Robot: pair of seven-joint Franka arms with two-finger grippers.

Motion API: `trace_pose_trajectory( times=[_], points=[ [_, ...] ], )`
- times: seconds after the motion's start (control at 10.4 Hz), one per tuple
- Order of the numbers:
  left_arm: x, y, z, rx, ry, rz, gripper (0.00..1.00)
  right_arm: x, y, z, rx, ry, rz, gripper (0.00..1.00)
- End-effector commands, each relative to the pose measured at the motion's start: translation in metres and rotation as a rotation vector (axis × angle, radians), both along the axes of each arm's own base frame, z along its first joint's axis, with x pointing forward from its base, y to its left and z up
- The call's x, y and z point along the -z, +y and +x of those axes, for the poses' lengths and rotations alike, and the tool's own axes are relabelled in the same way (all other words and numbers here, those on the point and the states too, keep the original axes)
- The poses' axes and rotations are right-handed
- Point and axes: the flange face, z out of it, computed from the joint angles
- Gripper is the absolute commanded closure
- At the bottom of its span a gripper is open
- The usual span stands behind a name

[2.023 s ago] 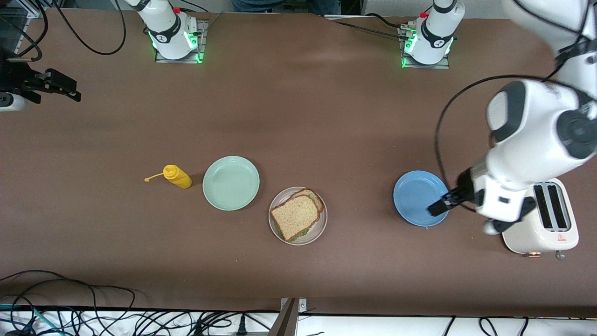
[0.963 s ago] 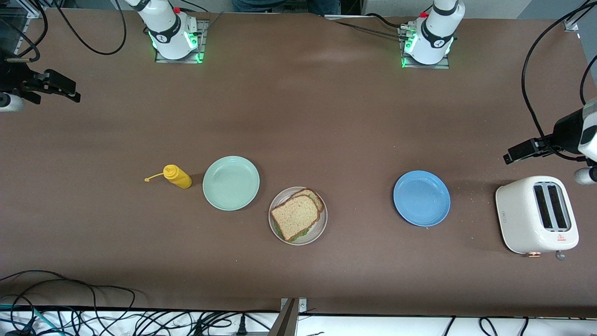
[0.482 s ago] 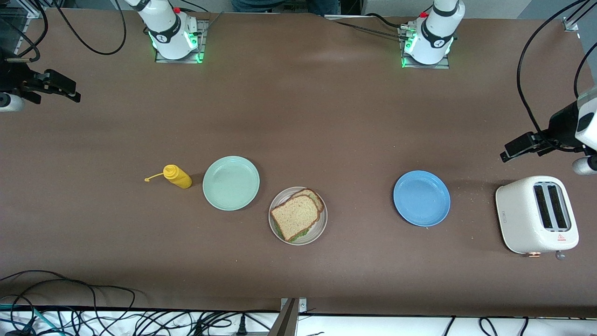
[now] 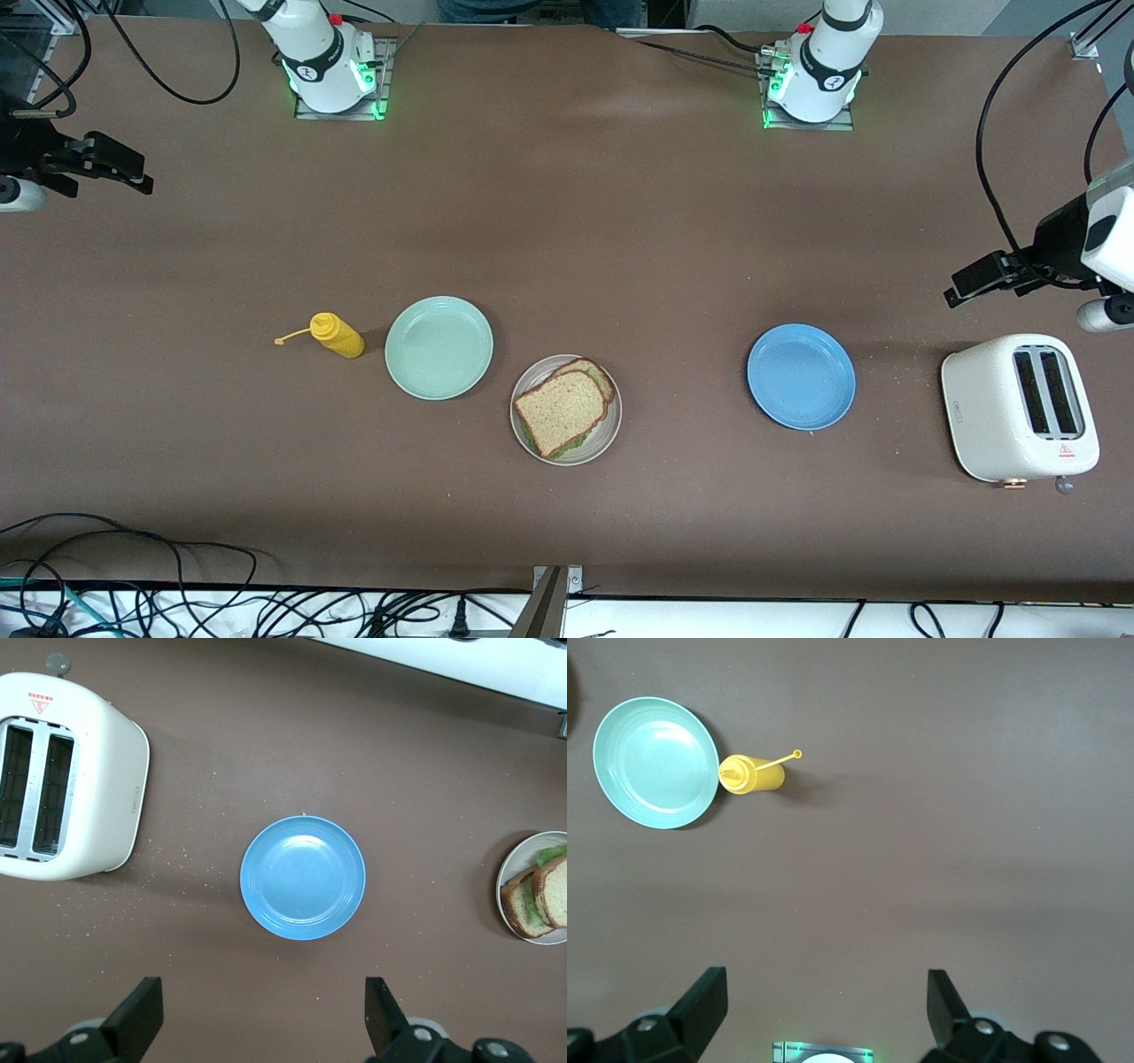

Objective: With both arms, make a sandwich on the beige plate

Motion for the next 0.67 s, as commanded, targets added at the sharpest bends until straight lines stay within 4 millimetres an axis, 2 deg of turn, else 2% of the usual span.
trace_pose_trajectory(
  times=[0.0, 0.58],
  points=[
    [-0.002, 0.0058, -0.0001, 0.063, -0.019, 0.027, 0.0, -0.0044, 0.0025, -0.0035, 0.005, -0.003, 0.02, 0.0],
    [-0.0021, 0.0001, -0.0014, 0.078, -0.012, 0.026, 0.0, -0.0072, 0.004, -0.0033, -0.007, -0.008, 0.019, 0.0]
  ],
)
